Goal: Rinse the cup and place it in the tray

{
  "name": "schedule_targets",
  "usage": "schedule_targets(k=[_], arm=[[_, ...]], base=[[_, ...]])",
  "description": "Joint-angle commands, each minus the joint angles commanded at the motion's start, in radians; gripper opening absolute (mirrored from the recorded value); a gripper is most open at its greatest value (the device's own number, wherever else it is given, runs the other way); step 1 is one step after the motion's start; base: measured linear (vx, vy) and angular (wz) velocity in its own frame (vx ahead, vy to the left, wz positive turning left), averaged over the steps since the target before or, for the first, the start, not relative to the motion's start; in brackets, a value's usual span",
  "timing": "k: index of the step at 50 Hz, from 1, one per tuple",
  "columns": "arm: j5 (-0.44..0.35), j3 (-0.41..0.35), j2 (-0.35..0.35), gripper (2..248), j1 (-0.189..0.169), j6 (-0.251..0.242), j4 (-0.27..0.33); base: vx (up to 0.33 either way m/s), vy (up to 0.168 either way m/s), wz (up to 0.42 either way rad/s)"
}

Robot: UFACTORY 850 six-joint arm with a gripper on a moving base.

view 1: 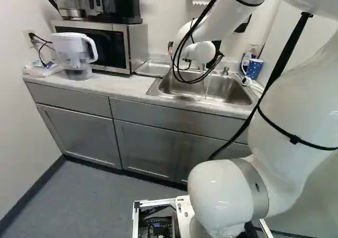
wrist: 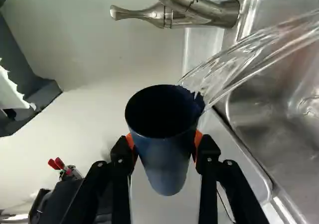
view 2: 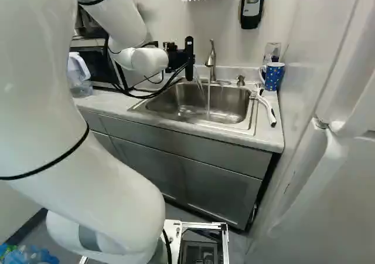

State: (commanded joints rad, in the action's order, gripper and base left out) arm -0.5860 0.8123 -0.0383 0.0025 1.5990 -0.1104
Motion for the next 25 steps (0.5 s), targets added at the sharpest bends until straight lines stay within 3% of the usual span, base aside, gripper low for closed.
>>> schedule_targets(k=[12,25], arm=[[0.000,0.000,0.000,124,0.000,0.126,0.000],[0.000,0.000,0.000,124,0.000,0.126,0.000]], base=[[0.000,0.000,0.000],[0.000,0.000,0.000]])
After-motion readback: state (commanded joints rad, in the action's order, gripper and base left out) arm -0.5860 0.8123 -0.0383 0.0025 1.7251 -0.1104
